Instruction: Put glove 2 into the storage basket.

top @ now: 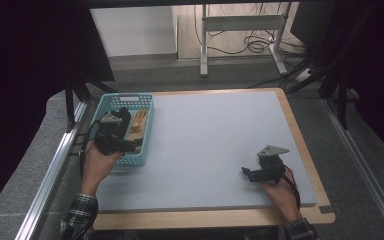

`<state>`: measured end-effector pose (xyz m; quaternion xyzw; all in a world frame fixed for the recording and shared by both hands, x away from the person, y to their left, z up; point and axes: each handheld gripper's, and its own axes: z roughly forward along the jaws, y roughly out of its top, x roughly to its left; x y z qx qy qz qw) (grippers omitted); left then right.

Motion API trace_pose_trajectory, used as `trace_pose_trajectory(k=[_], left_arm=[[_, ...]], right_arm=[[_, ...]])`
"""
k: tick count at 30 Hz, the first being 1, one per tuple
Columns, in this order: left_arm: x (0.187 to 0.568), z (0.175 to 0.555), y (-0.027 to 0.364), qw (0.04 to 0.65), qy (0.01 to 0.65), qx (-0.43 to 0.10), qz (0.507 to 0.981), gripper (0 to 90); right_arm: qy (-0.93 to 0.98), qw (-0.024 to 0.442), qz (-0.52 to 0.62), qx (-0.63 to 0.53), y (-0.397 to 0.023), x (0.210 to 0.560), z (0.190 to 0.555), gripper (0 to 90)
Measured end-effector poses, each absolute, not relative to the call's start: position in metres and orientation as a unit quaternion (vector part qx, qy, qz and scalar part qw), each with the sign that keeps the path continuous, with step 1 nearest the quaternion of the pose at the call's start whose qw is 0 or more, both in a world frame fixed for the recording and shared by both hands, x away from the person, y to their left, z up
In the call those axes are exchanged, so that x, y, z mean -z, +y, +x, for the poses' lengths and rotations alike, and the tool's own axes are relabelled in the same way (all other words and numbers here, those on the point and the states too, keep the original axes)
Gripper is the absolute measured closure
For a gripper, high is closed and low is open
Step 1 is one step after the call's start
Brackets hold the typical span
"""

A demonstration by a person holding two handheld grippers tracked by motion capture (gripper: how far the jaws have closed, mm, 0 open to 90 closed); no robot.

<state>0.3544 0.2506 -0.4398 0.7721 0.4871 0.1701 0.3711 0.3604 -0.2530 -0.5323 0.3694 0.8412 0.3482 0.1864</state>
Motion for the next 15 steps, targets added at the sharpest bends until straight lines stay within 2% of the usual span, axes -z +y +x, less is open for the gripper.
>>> trace_pose_trajectory(k=[15], left_arm=[[0.444,0.338,0.224,0.396,0.453,-0.167,0.781,0.0]], right_arm=[[0.841,0.187,0.369,-0.348,-0.253,0.532,0.360,13.0]])
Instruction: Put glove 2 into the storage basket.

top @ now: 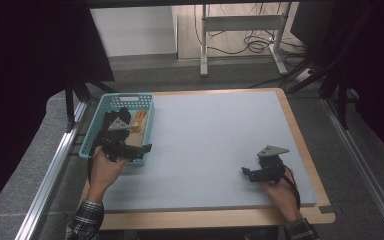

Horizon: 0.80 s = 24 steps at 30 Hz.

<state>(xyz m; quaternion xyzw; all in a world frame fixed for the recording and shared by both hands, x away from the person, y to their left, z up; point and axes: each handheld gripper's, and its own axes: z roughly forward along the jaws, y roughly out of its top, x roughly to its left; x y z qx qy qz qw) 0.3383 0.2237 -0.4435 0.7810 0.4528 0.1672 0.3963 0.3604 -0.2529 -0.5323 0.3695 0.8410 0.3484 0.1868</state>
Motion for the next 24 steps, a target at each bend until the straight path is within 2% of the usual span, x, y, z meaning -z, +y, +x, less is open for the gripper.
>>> trace_pose_trajectory(k=[24], left_arm=[[0.470,0.311,0.158,0.416,0.370,-0.159,0.815,0.0]], right_arm=[[0.841,0.187,0.369,-0.349,-0.253,0.532,0.360,13.0]])
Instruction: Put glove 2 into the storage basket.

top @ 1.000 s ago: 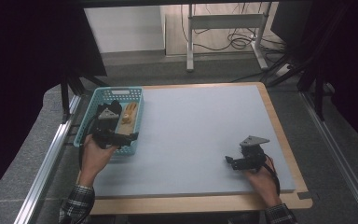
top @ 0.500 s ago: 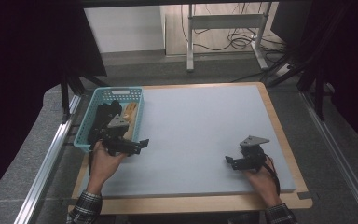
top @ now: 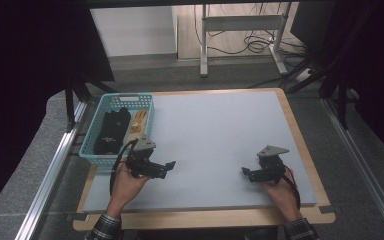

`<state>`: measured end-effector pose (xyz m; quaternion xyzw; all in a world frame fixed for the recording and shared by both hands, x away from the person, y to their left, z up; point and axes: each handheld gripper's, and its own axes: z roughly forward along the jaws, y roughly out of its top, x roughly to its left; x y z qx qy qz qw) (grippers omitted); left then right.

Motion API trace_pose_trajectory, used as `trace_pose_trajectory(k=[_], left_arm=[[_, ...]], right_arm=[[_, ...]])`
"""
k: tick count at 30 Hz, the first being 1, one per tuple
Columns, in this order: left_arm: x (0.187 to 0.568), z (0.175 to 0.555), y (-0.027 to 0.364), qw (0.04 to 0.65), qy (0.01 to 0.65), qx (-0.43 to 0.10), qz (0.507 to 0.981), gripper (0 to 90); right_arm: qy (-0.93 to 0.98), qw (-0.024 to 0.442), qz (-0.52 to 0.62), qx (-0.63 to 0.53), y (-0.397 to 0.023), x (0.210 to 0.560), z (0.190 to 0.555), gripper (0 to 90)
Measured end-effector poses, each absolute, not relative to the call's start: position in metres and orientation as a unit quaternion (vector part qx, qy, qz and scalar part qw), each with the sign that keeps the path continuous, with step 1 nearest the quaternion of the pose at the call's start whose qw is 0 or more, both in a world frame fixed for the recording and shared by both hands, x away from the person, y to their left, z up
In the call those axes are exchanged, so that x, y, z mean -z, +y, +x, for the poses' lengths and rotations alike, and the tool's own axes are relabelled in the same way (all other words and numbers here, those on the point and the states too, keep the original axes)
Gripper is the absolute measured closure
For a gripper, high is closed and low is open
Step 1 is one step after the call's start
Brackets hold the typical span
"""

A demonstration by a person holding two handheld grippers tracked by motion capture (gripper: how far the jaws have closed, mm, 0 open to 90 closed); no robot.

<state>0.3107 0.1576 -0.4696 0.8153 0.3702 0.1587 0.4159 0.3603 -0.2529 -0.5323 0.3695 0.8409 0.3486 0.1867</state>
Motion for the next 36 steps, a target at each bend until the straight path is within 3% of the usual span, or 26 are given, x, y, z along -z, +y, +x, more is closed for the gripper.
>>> trace_pose_trajectory(k=[21,36], left_arm=[[0.548,0.307,0.129,0.363,0.357,-0.118,0.853,0.0],[0.549,0.307,0.125,0.348,0.357,-0.126,0.858,0.0]], right_arm=[[0.841,0.187,0.370,-0.349,-0.253,0.532,0.360,13.0],[0.841,0.186,0.370,-0.349,-0.253,0.532,0.360,13.0]])
